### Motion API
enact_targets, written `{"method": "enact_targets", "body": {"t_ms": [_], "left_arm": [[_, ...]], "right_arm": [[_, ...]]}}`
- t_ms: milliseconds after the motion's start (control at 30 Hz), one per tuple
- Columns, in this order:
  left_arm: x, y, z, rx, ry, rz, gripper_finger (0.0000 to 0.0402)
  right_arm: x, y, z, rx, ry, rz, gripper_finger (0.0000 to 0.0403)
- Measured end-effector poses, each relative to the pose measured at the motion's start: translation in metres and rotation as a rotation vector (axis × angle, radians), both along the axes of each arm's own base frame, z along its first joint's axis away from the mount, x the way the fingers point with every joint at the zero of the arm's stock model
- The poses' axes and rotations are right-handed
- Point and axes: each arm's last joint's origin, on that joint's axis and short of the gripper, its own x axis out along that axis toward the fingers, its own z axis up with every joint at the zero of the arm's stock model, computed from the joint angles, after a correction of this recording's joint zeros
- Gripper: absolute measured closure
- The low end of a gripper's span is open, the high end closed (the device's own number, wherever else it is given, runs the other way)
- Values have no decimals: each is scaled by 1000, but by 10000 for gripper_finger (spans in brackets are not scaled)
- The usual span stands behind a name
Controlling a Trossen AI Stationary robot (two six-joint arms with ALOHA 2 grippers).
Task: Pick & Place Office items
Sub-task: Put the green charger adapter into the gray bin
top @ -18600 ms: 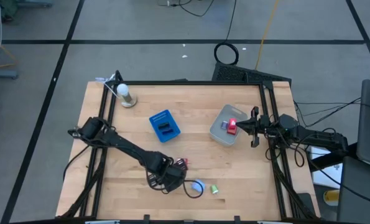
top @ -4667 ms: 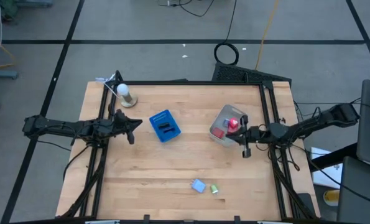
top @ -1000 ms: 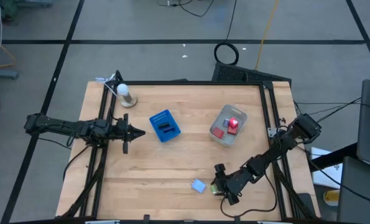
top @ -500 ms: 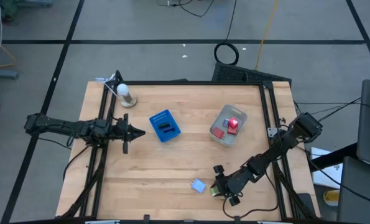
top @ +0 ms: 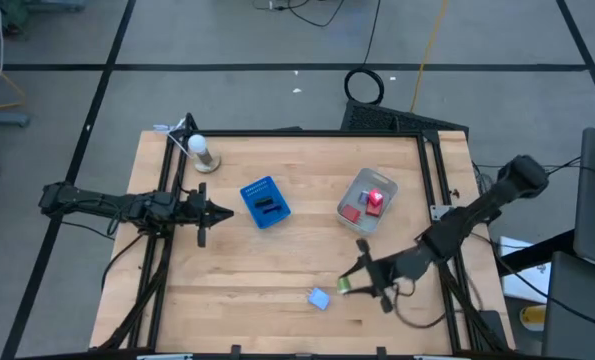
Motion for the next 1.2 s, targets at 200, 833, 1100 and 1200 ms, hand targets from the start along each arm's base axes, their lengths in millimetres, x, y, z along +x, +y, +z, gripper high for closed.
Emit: {"method": "enact_targets", "body": {"t_ms": [200, 833, 1100, 1200], "left_arm": [[0, 0, -1, 1, 7, 0, 378], [-1, 0, -3, 2, 28, 3, 378], [-1, 0, -2, 5, 24, 10, 378], [-1, 0, -2, 5, 22, 10, 378]], "right_arm": [[-32, -42, 25, 11, -136, -79, 255], [-113, -121, -38, 204, -342, -441, 255], [-105, -127, -24, 192, -336, -514, 255], [-95, -128, -18, 140, -263, -545, 255]]}}
